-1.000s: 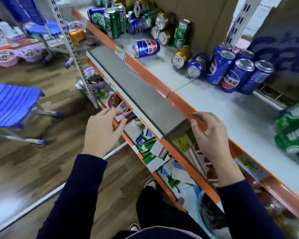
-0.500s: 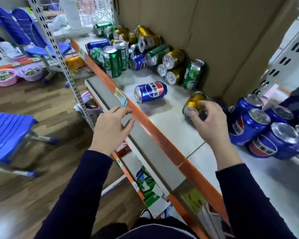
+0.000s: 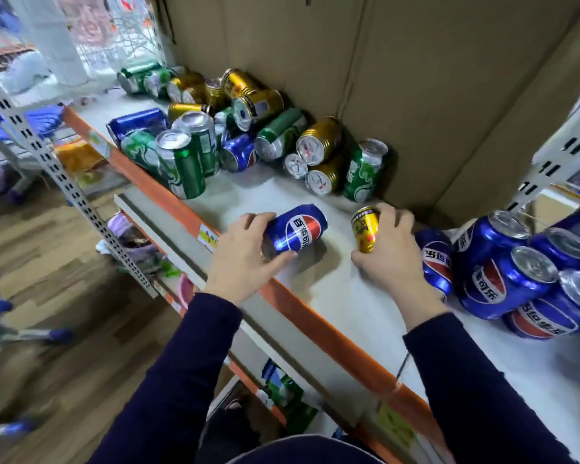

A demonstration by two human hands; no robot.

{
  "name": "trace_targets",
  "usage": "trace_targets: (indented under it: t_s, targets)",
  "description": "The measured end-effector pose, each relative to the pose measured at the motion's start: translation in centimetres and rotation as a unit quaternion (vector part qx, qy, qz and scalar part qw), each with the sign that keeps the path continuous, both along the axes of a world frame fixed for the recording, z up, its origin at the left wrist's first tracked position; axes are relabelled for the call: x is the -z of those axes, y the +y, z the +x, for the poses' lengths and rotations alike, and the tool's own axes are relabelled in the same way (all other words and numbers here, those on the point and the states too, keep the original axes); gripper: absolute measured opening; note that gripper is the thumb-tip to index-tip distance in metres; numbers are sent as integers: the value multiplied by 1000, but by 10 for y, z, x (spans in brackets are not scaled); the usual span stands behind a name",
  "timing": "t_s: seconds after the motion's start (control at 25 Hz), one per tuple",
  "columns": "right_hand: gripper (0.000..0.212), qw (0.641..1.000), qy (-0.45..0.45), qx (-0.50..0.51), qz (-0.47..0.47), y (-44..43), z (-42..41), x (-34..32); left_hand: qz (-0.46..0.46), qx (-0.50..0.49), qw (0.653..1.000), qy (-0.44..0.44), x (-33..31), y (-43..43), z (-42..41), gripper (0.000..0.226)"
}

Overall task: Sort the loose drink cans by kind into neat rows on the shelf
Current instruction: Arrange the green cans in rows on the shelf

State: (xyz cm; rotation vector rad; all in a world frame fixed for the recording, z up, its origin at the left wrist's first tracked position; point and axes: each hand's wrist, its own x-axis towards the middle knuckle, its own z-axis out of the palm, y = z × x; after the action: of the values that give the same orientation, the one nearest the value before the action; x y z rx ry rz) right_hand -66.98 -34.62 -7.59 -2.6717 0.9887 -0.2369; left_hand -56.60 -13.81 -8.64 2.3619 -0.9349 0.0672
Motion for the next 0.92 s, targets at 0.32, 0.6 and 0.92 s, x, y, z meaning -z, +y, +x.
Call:
trace_targets:
  t_s: [0.32, 0.6, 0.92]
  targets:
    - [72, 973, -126, 149, 123, 23, -22, -2, -16, 93, 988, 119, 8, -19, 65, 73]
    - [58, 933, -249, 227, 129, 56, -61, -10, -179, 103, 917, 340, 8, -21, 99, 42]
    - [58, 783, -451, 379, 199, 85, -125, -2, -261, 198, 751, 573, -7, -52, 46, 45]
